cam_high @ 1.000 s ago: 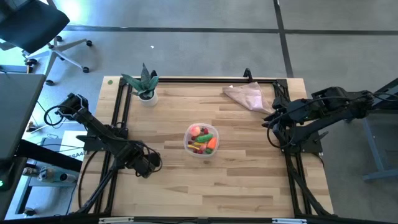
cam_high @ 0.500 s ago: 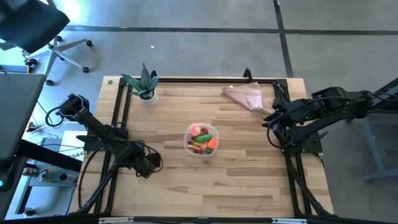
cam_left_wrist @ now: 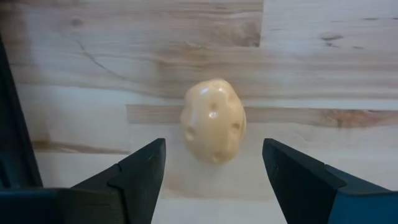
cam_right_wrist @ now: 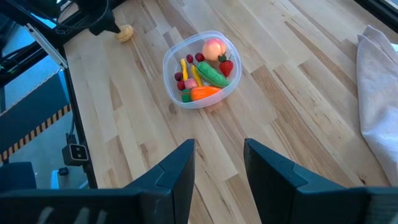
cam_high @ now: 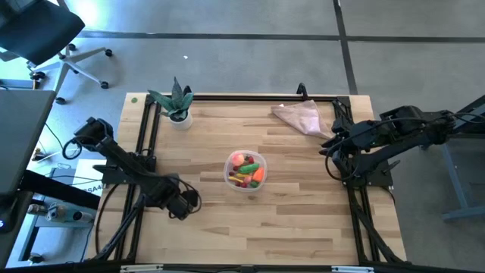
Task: Pick and placing Produce into tupperware
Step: Put the brown potato into the transparent bin
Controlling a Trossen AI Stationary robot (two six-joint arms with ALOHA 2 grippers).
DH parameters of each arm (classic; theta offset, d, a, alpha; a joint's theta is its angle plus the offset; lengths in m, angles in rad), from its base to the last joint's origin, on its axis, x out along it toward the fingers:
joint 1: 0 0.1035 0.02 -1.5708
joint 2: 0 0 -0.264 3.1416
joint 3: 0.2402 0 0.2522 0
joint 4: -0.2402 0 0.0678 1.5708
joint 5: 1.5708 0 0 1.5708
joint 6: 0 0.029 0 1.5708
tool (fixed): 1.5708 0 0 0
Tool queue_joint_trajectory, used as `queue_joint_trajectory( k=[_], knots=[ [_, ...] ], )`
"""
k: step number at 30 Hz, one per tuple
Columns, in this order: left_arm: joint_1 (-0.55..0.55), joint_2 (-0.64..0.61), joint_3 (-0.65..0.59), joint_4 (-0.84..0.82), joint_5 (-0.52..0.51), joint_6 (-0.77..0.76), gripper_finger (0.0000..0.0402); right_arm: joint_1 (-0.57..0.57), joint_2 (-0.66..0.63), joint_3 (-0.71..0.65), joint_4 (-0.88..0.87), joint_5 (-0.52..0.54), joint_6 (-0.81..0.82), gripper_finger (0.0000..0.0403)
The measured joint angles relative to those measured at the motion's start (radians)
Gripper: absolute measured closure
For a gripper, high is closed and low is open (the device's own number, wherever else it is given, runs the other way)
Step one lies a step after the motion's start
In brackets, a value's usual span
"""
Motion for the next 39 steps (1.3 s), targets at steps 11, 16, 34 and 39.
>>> queue_joint_trajectory(
  k=[11, 16, 34, 39],
  knots=[
    [0.0, 0.086, 0.0, 0.052, -0.003, -0.001, 0.0142, 0.0, 0.0, 0.0, 0.0, 0.0, 0.0, 0.0272],
    [0.0, 0.122, 0.0, 0.067, 0.008, -0.001, 0.0142, 0.0, 0.0, 0.0, 0.0, 0.0, 0.0, 0.0272],
    [0.0, 0.157, 0.0, 0.081, 0.003, -0.006, 0.0142, 0.0, 0.0, 0.0, 0.0, 0.0, 0.0, 0.0272],
    [0.0, 0.157, 0.0, 0.077, -0.023, 0.007, 0.0142, 0.0, 0.0, 0.0, 0.0, 0.0, 0.0, 0.0272]
  ],
)
